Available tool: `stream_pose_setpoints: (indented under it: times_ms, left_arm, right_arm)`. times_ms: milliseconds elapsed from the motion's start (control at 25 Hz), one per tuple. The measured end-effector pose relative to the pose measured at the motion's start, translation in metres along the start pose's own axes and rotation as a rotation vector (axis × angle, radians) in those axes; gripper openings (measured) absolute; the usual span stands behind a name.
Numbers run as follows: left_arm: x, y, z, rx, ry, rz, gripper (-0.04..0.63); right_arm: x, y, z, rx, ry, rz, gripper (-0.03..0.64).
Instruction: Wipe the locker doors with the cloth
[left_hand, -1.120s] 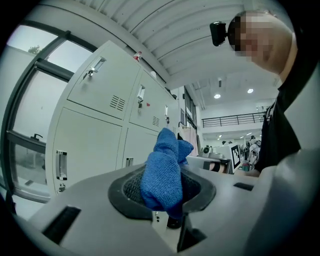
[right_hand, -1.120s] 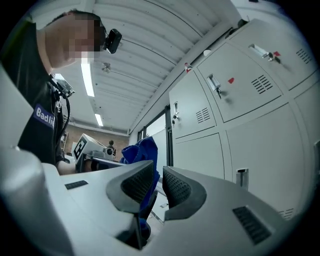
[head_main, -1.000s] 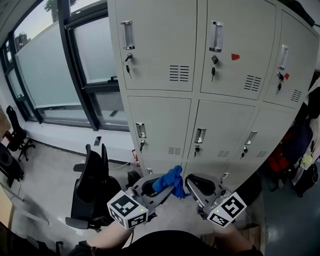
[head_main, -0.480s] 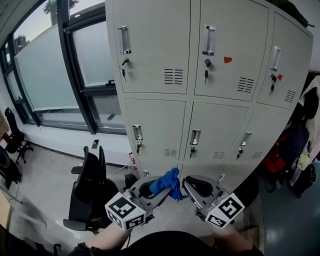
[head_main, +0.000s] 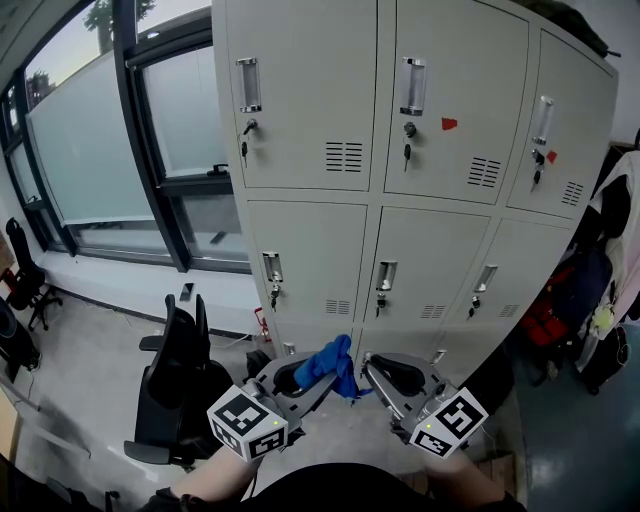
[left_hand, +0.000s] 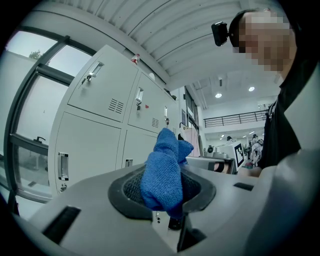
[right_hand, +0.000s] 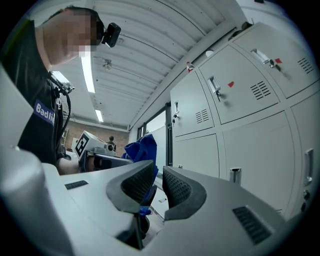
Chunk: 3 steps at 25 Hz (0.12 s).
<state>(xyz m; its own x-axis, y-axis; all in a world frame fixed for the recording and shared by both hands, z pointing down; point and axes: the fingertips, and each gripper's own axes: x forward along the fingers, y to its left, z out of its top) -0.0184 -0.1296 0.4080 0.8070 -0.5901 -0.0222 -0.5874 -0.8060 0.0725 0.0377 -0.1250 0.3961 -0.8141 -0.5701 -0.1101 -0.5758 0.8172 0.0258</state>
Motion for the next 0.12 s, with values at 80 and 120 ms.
stream_pose_setpoints:
  times_ms: [80, 120]
  left_arm:
    - [-0.0015, -0.0007, 0.0006, -0.002, 0.000, -0.001, 0.114]
    - [-0.0022, -0.0012, 0.0009, -0.002, -0.001, -0.001, 0.114]
  right_arm:
    - [-0.0010, 0.0015, 0.0001, 0.002, 0.002, -0.003, 0.051]
    - [-0.0015, 0.0022, 0.0001, 0.003, 0.003, -0.005, 0.052]
